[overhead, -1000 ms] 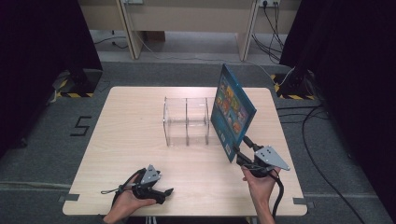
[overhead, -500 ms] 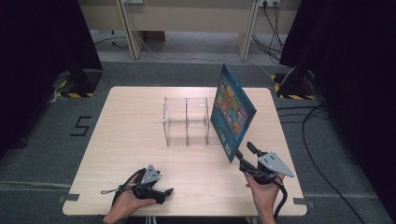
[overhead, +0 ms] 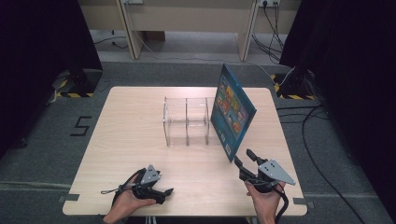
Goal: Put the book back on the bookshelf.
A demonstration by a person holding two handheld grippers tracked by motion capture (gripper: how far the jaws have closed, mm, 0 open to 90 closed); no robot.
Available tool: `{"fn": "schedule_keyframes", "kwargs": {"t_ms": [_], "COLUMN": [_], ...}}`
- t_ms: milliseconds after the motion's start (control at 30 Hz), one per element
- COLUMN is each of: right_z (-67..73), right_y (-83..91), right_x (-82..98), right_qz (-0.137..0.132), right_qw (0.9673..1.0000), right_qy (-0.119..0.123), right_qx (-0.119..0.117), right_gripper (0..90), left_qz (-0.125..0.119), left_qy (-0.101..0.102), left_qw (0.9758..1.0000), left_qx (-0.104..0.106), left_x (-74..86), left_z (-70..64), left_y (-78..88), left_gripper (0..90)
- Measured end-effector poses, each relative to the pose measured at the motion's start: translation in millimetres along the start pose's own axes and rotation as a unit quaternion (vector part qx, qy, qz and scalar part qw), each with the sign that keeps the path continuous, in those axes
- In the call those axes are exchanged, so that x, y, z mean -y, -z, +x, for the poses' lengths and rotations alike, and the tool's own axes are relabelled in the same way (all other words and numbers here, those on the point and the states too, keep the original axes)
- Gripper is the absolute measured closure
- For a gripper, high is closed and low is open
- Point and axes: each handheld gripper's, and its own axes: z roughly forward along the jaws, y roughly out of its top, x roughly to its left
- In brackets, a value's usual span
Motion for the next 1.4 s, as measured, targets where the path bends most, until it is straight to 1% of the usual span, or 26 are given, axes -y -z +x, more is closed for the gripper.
{"fn": "schedule_keyframes", "kwargs": {"t_ms": [233,367,433,667,833,1000,1100,1400], "right_z": [0.9,0.9,1.7,2.7,3.4,5.9,7.7,9.3], "right_y": [5.4,7.8,10.3,15.6,18.0,19.0,21.1,29.8], "right_x": [3.3,5.6,7.9,10.7,13.9,19.9,21.6,26.0], "right_qz": [0.009,0.016,0.020,0.026,0.037,0.063,0.072,0.083], "right_qw": [0.9999,0.9999,0.9998,0.9996,0.9992,0.9976,0.9969,0.9958], "right_qy": [-0.004,0.000,-0.006,-0.004,-0.004,-0.010,-0.005,-0.005], "right_qx": [-0.002,-0.002,-0.005,-0.008,-0.012,-0.028,-0.031,-0.037], "right_gripper": [42.2,41.9,41.6,40.8,38.4,33.4,32.3,31.3], "left_qz": [0.000,0.000,0.000,0.000,0.000,-0.001,-0.001,-0.001], "left_qy": [0.000,0.000,0.000,0.000,0.000,0.000,0.000,-0.001], "left_qw": [1.0000,1.0000,1.0000,1.0000,1.0000,1.0000,1.0000,1.0000], "left_qx": [0.000,0.000,0.000,0.000,0.000,0.000,0.000,0.001], "left_x": [0.0,0.0,0.0,0.1,0.1,0.2,0.2,0.6], "left_z": [0.0,0.0,0.0,0.0,0.0,0.0,0.0,-0.2], "left_y": [0.0,0.0,0.0,0.0,0.0,0.0,0.0,0.3], "left_gripper": [13.8,13.8,13.8,13.8,13.8,13.8,13.8,13.8]}}
